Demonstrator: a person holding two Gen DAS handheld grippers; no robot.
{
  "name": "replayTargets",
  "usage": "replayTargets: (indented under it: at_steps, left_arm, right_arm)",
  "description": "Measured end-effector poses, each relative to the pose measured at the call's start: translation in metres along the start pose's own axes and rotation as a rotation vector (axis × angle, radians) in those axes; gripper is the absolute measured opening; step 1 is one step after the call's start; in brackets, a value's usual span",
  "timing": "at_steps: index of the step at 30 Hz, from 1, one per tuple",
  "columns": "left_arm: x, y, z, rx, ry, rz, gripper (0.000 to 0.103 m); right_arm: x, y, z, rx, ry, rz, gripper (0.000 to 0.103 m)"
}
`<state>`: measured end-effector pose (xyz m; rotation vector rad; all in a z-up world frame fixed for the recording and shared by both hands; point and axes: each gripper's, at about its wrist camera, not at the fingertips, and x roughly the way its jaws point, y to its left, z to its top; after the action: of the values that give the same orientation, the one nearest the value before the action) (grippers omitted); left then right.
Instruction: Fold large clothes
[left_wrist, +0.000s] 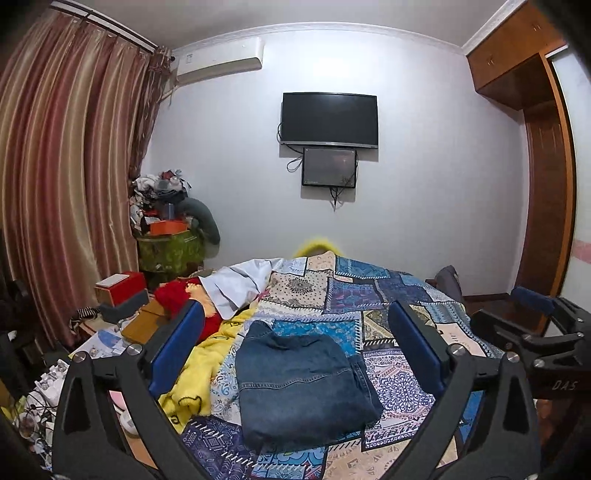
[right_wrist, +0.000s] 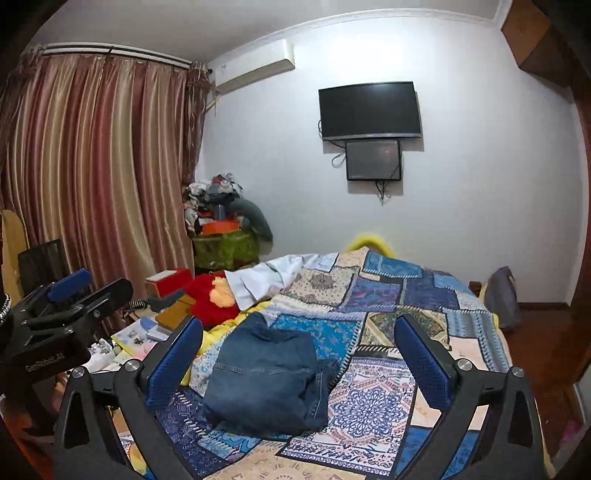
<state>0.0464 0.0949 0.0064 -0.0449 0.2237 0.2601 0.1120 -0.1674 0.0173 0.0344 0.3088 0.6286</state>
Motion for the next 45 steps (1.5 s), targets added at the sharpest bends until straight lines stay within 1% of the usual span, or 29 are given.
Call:
replayTargets:
  at_steps: [3,14,19,27,45]
  left_arm:
    - [0.0017,0.0005,-0.0013,-0.005,0.007,-0.001,0.101]
    - [0.0046,-0.0029,-0.0047,-0.006,0.029,-0.02,0.102]
    - [0.0038,-0.0048,-0.0043,0.008,0.023,-0.022,0.102]
    - [0.0063,-0.0043,-0.0064,0.005,0.036,-0.029,0.102]
    - [0.0094,0.0035,-0.0083,-0.004,0.047,-0.036,0.102]
  right_arm:
    - [0.0053,-0.0028,-0.0018,0.016,0.017,0.003,0.103]
    - [0.0021,-0.0047,-0.0012,0.023,0.007,0.003,0.103]
    - [0.0021,-0.0051,-0.0016,0.032,0.009,0.004,0.103]
    - [0.0015,-0.0045,-0.0007,0.026,0.01,-0.007,0.103]
    - [-0.0011,-0.0075,0.0043,0.028,0.001,-0.008,0.103]
